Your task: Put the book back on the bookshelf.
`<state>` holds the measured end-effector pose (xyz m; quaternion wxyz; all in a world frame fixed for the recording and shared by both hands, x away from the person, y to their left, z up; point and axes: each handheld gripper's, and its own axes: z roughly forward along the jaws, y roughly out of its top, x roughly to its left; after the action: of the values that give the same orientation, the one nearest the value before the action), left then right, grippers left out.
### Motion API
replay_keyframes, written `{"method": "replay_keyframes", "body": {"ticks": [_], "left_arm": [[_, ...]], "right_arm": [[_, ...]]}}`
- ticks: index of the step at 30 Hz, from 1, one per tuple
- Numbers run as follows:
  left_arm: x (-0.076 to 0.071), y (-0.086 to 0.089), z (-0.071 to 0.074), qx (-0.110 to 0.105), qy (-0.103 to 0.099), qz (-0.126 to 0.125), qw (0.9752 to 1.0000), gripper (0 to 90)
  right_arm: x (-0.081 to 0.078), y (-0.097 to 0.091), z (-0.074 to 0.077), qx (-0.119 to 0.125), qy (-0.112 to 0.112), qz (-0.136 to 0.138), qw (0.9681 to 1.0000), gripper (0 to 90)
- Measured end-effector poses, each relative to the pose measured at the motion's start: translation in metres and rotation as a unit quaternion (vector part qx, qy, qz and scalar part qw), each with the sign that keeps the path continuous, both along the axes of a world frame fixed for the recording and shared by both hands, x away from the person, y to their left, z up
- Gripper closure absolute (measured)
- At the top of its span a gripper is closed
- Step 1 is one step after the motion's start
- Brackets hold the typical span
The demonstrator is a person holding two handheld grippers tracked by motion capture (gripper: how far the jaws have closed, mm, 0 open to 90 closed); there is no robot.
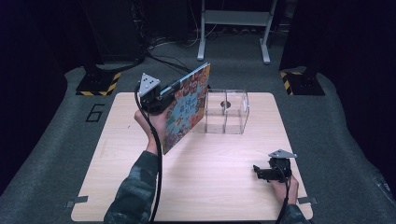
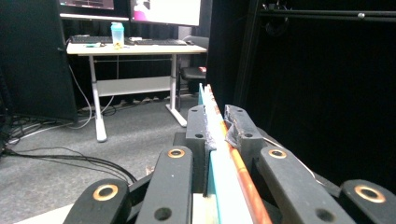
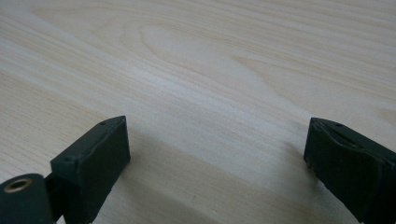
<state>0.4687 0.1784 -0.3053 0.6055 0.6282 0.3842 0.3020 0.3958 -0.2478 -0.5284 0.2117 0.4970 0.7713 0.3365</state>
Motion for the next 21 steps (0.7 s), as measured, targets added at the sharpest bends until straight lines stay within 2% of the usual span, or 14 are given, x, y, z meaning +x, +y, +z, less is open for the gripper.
{"method": "replay_keyframes", "body": {"ticks": [4, 5, 11, 14, 18, 20, 21], "left_arm": [[0.001, -0.003, -0.006, -0.011, -0.003, 0.009, 0.9999, 80.2], [0.001, -0.004, -0.008, -0.006, -0.010, 0.010, 0.9999, 80.2], [0.001, -0.007, -0.017, -0.020, -0.025, 0.018, 0.9993, 80.3], [0.002, -0.008, -0.023, -0.020, -0.033, 0.022, 0.9990, 80.3], [0.004, -0.009, -0.029, -0.017, -0.031, 0.029, 0.9989, 80.3], [0.004, -0.011, -0.032, -0.027, -0.033, 0.033, 0.9986, 80.3], [0.005, -0.010, -0.032, -0.023, -0.032, 0.030, 0.9988, 80.3]], "right_arm": [[0.000, 0.001, 0.000, -0.001, -0.004, -0.006, 1.0000, 6.4], [0.000, 0.001, 0.000, -0.001, -0.004, -0.005, 1.0000, 6.4], [0.000, 0.001, 0.000, -0.001, -0.005, -0.006, 1.0000, 6.8], [-0.001, 0.001, 0.000, 0.001, -0.007, -0.008, 0.9999, 7.1], [-0.001, 0.001, 0.000, 0.002, -0.007, -0.007, 0.9999, 7.4], [-0.001, 0.001, 0.000, 0.001, -0.007, -0.002, 1.0000, 7.5], [-0.002, 0.001, 0.000, 0.002, -0.006, -0.004, 1.0000, 7.5]]}}
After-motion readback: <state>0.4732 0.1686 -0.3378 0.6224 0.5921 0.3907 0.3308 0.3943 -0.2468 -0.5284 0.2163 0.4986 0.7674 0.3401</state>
